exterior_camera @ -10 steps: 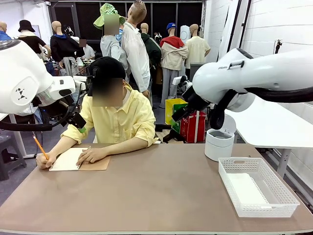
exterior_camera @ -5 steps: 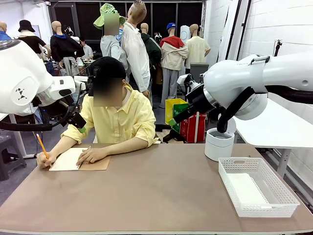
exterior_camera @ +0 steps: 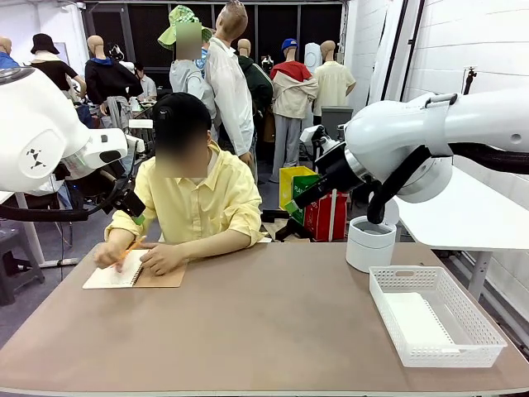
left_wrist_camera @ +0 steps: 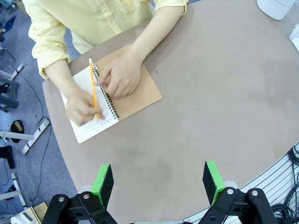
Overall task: Sort the paper based on its condition.
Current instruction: If a person hands you a paper, place it in the Organizing basket , and if it's crumpled, put it in the Trash can.
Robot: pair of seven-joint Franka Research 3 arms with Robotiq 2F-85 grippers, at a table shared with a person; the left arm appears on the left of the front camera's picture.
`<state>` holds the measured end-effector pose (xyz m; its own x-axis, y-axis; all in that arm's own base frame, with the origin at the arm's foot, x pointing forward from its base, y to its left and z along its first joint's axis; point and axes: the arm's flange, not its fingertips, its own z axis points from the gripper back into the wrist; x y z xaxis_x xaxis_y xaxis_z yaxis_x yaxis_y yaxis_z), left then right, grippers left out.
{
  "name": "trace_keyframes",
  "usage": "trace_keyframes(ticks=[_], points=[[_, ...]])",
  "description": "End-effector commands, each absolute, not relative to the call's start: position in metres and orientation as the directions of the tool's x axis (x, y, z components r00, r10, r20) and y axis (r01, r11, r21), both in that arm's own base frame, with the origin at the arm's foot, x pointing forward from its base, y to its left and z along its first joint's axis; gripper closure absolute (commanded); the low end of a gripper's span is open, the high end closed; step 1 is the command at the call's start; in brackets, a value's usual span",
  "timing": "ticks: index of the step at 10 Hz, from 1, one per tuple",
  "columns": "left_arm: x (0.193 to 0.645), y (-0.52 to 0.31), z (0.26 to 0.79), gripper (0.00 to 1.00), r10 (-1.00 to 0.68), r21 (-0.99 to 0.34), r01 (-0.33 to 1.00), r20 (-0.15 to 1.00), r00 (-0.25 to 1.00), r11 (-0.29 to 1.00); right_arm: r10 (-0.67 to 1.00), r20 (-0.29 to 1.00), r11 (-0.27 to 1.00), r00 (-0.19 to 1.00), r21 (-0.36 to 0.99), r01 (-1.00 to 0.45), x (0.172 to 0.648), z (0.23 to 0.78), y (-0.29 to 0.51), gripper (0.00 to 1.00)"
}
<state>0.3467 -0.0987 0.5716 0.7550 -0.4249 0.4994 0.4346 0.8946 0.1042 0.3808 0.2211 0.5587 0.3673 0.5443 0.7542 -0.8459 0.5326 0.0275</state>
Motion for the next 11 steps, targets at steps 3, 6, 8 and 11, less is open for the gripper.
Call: trace_keyframes(ticks=[3,6,8,11], points=[[0.3469,-0.0973,0.5719,0.0,-0.427,0.108,0.434,0.499,0.754,0.894,0.544,0.752,0.537,0.373,0.029,-0.843,0.3804,0.5589,0.2216,0.0],[0.3469,-0.0973,0.5719,0.0,-0.427,0.108,0.434,0.499,0.754,0.894,0.544,0.752,0.537,0.373,0.029,-0.843,0.3804,0.5589,0.2216,0.0],[0.3469,-0.0973,0.5719,0.0,-0.427,0.108,0.434,0.499,0.754,0.894,0.544,0.752,0.537,0.373,0.029,-0.843,0.3804,0.5589,0.2216,0.0],[0.3469,-0.0973,0.5719,0.0,-0.427,0.108,0.434,0.499,0.754,0.894,0.544,0.752,0.537,0.373,0.029,-0.843,0.3804,0.5589,0.2216,0.0]])
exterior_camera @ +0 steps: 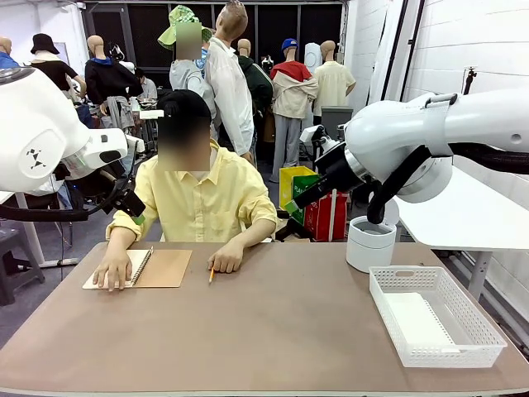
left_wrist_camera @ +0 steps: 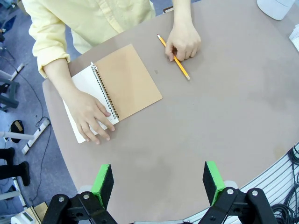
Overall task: Sort the paper based on its condition.
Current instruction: If a person hands you a paper, place it in the Organizing basket , and if it's crumpled, put it in the Trash can.
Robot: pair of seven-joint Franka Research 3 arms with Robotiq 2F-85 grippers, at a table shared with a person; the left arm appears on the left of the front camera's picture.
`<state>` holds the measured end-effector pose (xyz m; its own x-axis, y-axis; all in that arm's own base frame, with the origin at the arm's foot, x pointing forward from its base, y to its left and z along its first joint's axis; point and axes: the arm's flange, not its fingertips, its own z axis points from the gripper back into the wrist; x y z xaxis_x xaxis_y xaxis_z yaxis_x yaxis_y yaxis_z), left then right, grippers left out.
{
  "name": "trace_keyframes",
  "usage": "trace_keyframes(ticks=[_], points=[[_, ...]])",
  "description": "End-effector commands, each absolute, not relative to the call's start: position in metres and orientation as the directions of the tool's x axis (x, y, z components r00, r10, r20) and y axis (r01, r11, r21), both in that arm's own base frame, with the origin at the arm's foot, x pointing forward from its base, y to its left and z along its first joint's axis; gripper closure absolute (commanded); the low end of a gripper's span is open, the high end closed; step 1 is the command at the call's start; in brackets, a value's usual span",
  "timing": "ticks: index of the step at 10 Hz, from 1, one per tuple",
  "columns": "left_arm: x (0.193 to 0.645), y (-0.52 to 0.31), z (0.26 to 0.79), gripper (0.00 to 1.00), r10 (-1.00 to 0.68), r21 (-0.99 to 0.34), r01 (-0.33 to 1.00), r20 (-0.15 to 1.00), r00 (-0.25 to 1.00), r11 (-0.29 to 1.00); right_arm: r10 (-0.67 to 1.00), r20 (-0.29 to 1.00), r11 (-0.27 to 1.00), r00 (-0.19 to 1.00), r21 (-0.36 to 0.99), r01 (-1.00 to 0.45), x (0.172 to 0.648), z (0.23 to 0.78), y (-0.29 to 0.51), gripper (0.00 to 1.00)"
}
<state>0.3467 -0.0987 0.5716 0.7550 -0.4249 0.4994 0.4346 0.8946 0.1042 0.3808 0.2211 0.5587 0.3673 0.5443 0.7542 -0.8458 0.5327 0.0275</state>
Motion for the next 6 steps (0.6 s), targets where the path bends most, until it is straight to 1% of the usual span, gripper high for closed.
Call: trace_keyframes(ticks=[1,6], points=[[0.3469,-0.0973,0.5719,0.0,-0.427,0.108,0.434,0.499,0.754,0.894,0.544,0.752,0.537,0.373,0.029,-0.843,0.3804,0.5589,0.2216,0.0],[0.3469,-0.0973,0.5719,0.0,-0.427,0.108,0.434,0.499,0.754,0.894,0.544,0.752,0.537,0.373,0.029,-0.843,0.3804,0.5589,0.2216,0.0]])
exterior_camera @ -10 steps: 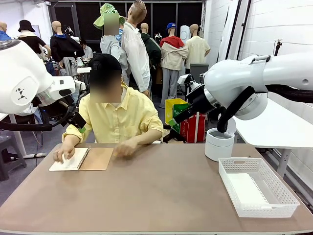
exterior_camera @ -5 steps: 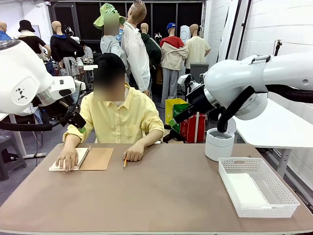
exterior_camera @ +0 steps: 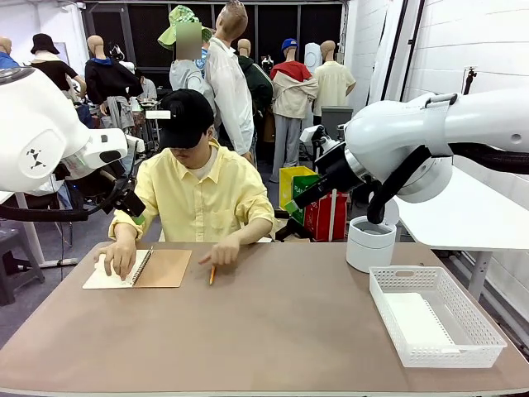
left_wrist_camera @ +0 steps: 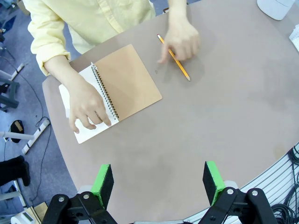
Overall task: Sort the paper based on its condition.
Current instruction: If a person hands you a paper, place it in the Organizing basket , and if it's crumpled, put it in the Trash can.
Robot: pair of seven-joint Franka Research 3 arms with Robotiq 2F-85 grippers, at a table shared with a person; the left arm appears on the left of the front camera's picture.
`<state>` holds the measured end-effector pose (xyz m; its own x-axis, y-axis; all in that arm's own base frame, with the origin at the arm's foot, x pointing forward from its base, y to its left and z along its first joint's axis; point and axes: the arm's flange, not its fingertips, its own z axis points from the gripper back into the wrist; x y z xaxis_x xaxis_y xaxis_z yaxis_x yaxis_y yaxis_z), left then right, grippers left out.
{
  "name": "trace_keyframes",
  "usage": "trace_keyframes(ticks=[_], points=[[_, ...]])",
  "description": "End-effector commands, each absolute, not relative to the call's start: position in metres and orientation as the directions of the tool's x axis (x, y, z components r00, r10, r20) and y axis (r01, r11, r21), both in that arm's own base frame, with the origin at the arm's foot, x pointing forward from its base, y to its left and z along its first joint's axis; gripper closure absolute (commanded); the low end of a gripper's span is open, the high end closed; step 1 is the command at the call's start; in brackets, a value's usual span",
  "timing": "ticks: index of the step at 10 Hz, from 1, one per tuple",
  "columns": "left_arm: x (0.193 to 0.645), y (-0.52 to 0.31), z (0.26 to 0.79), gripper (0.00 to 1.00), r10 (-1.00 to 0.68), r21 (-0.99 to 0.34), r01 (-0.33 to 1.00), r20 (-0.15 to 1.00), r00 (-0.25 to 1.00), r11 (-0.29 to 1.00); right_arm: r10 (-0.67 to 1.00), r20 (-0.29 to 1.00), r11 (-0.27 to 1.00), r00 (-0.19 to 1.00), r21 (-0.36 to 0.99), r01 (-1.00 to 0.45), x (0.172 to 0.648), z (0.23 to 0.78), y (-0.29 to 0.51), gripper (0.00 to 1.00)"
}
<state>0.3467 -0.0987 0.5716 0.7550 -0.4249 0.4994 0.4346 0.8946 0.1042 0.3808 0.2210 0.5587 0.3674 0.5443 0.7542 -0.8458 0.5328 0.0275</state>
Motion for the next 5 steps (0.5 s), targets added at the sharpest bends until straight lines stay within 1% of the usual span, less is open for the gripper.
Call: trace_keyframes(ticks=[1,5], points=[[0.3469,-0.0973,0.5719,0.0,-0.427,0.108,0.434,0.499,0.754,0.894,0.544,0.752,0.537,0.373,0.029,-0.843,0.3804,0.5589,0.2216,0.0],[0.3469,-0.0973,0.5719,0.0,-0.427,0.108,0.434,0.499,0.754,0.894,0.544,0.752,0.537,0.373,0.029,-0.843,0.3804,0.5589,0.2216,0.0]])
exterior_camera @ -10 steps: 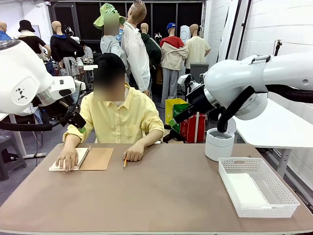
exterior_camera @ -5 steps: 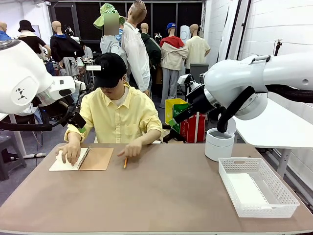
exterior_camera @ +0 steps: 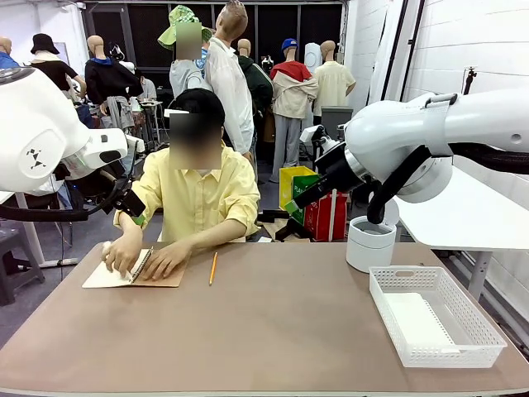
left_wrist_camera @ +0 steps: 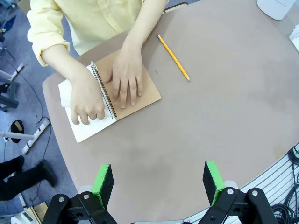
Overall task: Sort the paper based on its condition.
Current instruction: If a person hands you a paper, place it in the Organizing basket , and if it's crumpled, put it in the Trash can.
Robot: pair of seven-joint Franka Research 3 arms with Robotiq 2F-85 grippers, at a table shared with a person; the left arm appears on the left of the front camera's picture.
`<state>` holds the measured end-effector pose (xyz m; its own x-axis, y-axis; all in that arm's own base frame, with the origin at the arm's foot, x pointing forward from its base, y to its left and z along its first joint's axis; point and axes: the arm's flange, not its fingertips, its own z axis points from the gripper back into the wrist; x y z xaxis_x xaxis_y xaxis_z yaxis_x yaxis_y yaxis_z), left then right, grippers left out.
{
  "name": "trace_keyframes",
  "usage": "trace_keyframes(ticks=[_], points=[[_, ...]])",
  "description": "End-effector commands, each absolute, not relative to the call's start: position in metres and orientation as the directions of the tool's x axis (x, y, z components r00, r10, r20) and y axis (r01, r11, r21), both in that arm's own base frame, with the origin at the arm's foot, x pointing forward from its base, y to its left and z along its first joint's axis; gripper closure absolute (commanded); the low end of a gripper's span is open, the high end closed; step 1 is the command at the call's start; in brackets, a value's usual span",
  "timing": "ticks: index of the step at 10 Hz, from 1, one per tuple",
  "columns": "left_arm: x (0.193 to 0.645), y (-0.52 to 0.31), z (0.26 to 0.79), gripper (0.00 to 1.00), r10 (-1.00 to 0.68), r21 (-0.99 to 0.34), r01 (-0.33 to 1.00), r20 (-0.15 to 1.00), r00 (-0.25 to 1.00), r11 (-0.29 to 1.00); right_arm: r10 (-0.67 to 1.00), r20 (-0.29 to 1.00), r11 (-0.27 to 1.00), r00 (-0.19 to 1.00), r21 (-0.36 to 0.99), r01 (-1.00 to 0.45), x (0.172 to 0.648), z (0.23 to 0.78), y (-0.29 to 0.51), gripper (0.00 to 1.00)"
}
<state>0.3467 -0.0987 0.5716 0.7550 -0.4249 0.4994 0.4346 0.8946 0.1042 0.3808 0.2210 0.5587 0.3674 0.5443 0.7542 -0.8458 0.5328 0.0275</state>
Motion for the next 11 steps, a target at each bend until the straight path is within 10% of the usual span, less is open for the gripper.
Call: trace_keyframes(ticks=[1,11], points=[[0.3469,-0.0973,0.5719,0.0,-0.427,0.108,0.434,0.499,0.754,0.894,0.544,0.752,0.537,0.373,0.029,-0.843,0.3804,0.5589,0.2216,0.0],[0.3469,-0.0973,0.5719,0.0,-0.427,0.108,0.434,0.499,0.754,0.894,0.544,0.752,0.537,0.373,0.029,-0.843,0.3804,0.5589,0.2216,0.0]])
